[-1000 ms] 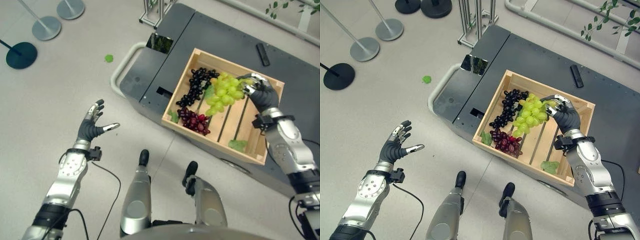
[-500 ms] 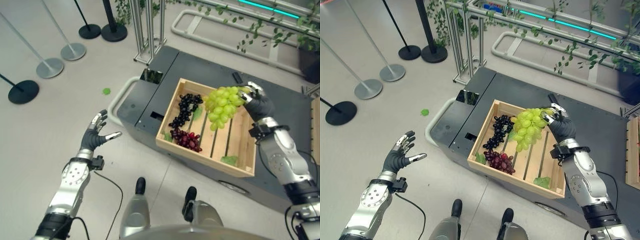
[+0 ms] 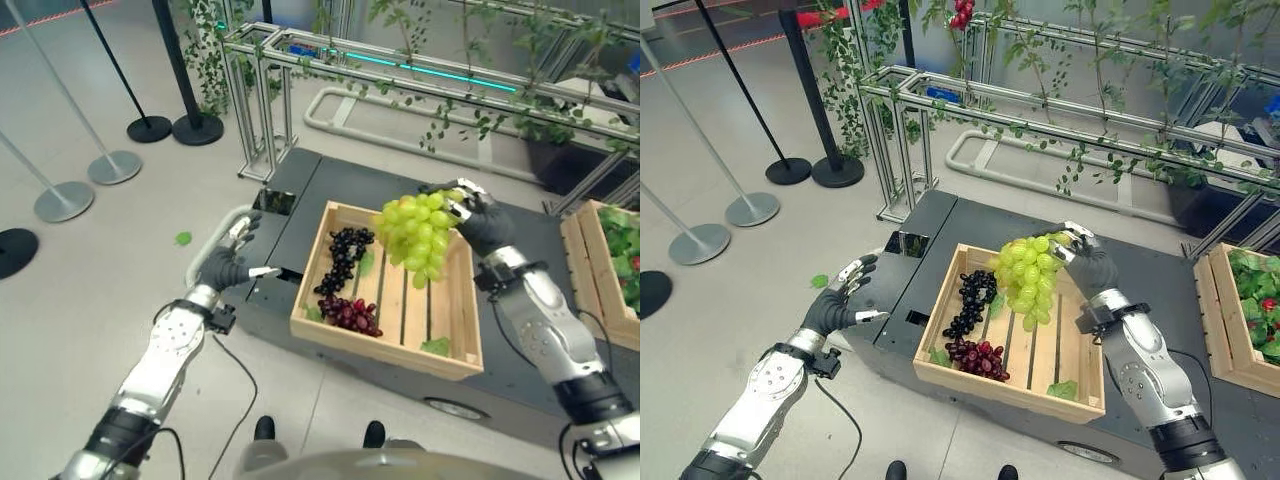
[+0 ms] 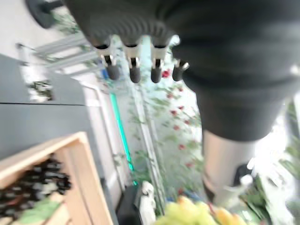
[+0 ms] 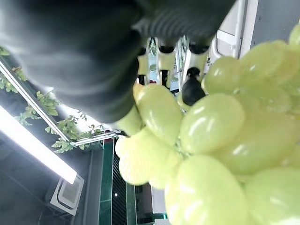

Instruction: Pick up the fruits from the basket on one side to the basket on the other side

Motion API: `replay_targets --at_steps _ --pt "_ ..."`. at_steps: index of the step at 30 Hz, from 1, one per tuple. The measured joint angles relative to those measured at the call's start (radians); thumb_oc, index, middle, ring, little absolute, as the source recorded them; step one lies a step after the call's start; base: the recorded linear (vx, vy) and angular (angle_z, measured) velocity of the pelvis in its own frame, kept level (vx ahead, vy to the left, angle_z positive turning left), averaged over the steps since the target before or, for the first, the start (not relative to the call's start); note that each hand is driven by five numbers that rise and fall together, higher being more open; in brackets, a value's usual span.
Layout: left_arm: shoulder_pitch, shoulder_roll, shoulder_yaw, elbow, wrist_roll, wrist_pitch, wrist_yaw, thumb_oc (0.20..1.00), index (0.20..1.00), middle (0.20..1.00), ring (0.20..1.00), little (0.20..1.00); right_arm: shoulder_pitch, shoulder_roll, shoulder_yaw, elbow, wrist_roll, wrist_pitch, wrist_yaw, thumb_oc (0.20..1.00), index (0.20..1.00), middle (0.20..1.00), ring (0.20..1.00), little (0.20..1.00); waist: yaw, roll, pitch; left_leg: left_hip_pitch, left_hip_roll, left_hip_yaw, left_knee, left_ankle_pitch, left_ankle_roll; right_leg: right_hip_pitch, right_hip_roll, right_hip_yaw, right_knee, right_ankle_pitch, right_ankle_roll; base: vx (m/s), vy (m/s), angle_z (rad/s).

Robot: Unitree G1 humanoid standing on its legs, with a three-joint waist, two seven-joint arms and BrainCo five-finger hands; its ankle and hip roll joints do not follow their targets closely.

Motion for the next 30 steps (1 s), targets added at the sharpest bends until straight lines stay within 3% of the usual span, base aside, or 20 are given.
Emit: replay_targets --at_steps 7,16,30 --pt "-0.04 0.015 -0.056 -0.006 0.032 0.007 -0.022 1.0 1.0 1.0 1.0 1.0 0.002 0.0 0.046 -0.002 -0.002 0.025 0.014 0.2 0.2 0.2 0.2 0.2 -0.017 0.006 -0.025 0.033 0.002 0.029 -0.02 -0.001 0.001 0.032 0.009 0.027 -0.055 0.025 0.007 0.02 0.007 -0.13" --pt "-0.216 0.056 -0.179 -0.009 0.114 0.009 -0.043 1.0 1.0 1.0 1.0 1.0 0.001 -0.002 0.113 -0.006 -0.033 0.044 0.032 0.2 0.2 0.2 0.2 0.2 -0.019 0.015 -0.055 0.054 0.0 0.031 -0.037 0.0 0.001 0.066 0.014 0.029 -0.104 0.05 0.003 0.01 0.001 0.0" --pt "-0.292 0.085 -0.308 -0.018 0.116 0.009 -0.104 1.0 1.0 1.0 1.0 1.0 -0.044 -0.003 0.161 -0.04 -0.063 0.044 0.049 0.2 0.2 0.2 0.2 0.2 -0.019 0.015 -0.055 0.068 0.0 0.053 -0.048 0.0 0.001 0.065 0.015 0.044 -0.109 0.052 0.003 0.0 0.002 -0.03"
